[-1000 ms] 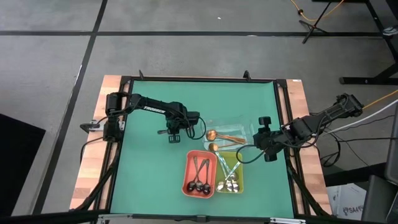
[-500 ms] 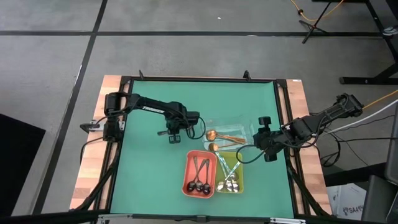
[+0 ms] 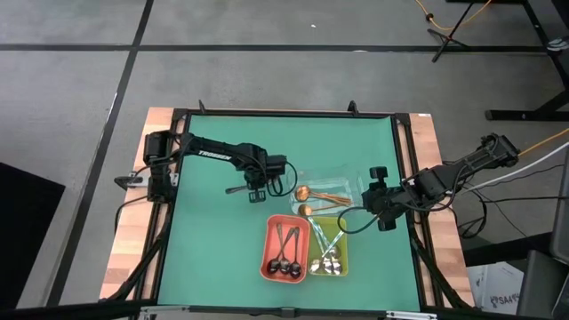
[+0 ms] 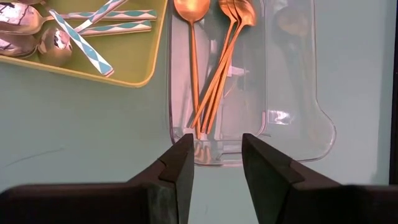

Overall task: Sort silverware by color (type)
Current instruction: Put the black spoon into the orange bin

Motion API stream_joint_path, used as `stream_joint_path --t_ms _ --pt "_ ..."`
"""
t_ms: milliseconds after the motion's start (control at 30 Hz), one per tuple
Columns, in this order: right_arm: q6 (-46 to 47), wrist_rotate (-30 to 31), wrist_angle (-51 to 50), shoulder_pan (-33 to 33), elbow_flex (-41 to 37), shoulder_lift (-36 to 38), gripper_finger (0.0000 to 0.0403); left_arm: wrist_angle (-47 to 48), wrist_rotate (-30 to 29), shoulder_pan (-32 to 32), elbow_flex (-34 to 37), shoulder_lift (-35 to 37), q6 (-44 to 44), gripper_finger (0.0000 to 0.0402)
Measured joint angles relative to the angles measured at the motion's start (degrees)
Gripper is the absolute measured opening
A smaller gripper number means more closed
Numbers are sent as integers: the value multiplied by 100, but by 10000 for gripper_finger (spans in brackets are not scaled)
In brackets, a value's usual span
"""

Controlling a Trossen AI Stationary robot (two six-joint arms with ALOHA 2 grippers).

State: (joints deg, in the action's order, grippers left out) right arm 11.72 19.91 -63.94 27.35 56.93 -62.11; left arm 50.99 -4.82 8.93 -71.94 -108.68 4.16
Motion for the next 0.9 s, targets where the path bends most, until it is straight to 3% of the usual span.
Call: stream_joint_path --t_ms 900 --pt "0 1 2 -1 0 0 124 -189 -30 31 289 -195 -24 53"
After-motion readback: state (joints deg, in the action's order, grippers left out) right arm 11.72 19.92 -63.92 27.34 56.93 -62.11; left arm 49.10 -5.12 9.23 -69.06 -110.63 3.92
